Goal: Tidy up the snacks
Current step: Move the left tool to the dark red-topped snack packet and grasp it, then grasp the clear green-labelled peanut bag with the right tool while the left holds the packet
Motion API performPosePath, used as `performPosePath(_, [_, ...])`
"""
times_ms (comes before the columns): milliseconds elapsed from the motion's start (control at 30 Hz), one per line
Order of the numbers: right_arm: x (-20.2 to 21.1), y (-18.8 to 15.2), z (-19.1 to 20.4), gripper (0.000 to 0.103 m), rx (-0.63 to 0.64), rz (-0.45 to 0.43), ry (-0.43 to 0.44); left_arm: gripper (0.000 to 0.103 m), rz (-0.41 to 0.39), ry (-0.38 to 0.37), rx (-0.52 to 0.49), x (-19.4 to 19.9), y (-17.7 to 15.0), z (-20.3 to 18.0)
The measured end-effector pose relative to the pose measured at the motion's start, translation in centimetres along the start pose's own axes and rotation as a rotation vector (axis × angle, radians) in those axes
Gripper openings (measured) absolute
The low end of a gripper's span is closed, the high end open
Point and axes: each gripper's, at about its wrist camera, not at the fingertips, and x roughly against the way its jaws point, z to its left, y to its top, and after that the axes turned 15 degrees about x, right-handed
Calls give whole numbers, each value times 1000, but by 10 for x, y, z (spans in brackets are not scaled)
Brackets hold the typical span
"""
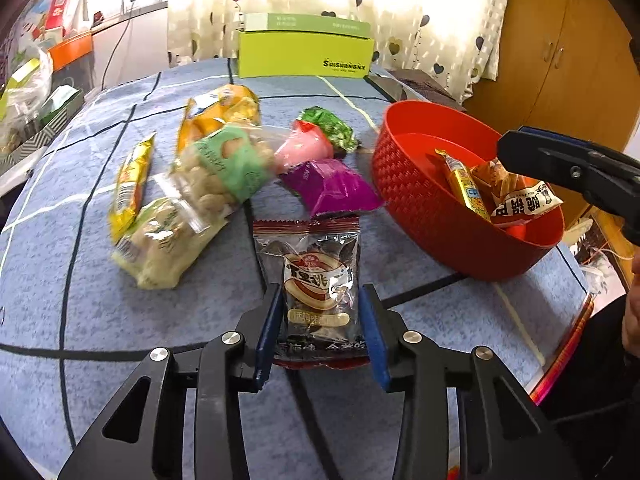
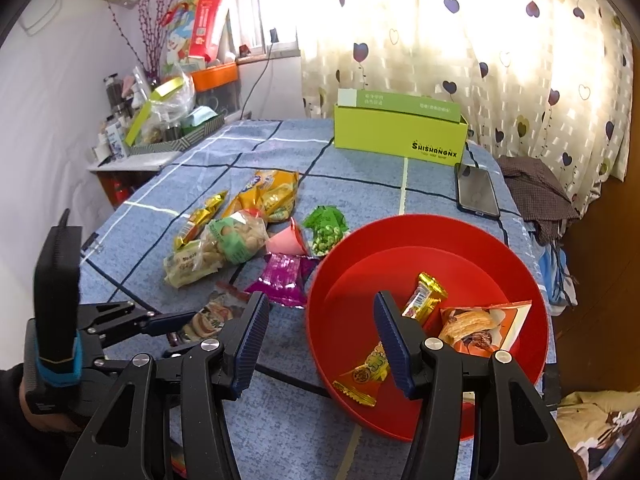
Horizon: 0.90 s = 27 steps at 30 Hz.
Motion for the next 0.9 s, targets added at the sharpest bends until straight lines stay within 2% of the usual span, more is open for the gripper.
performPosePath(300, [-8,11,13,54,14,-3,32,36,-27,-16,33,16,-5,19])
performPosePath(533, [-20,29,25,54,28,22,99,36,-69,-11,67,34,-7,37])
performPosePath(667, [-37,44,36,55,64,67,144,36,-84,-4,102,41,-7,53])
performPosePath(900, [-84,72,47,64,89,141,218,36,-96,10,155,46,-9,79])
